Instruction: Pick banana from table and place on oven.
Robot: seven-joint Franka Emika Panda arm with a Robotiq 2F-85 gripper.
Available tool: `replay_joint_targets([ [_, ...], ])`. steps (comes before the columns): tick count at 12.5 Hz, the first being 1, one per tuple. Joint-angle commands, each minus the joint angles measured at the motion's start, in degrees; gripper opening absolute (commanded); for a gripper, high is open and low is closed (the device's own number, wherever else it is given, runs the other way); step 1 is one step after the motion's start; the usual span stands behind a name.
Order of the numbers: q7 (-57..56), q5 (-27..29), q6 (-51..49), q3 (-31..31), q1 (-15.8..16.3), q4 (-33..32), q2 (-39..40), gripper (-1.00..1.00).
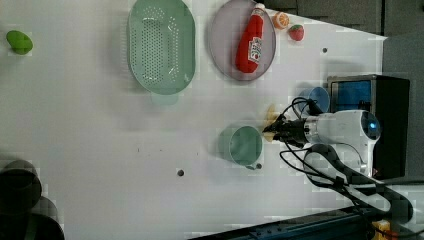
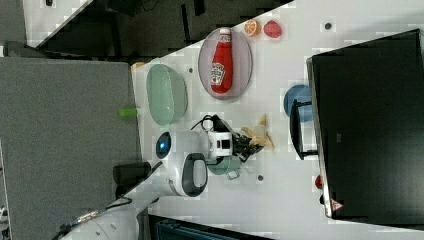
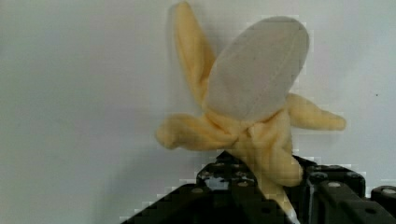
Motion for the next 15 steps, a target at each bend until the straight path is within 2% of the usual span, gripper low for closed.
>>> replay_joint_targets([
  [1,1.91,0.56,0.79,-0.07,-0.65,1.60,-7.76,-0.47],
  [5,1.90,0.56,-15.13,0.00,-0.60,4.50,-23.05,-0.47],
  [8,1.91,0.56,-32.41,-0.24,-0.62,11.33,-31.23,-0.47],
  [12,1.87,0.55,-50.30,-1.27,-0.77,23.71,-32.46,-0.47],
  [15,1.65,0.55,-52.72,-4.51,-1.07,30.03,-30.26,-0.47],
])
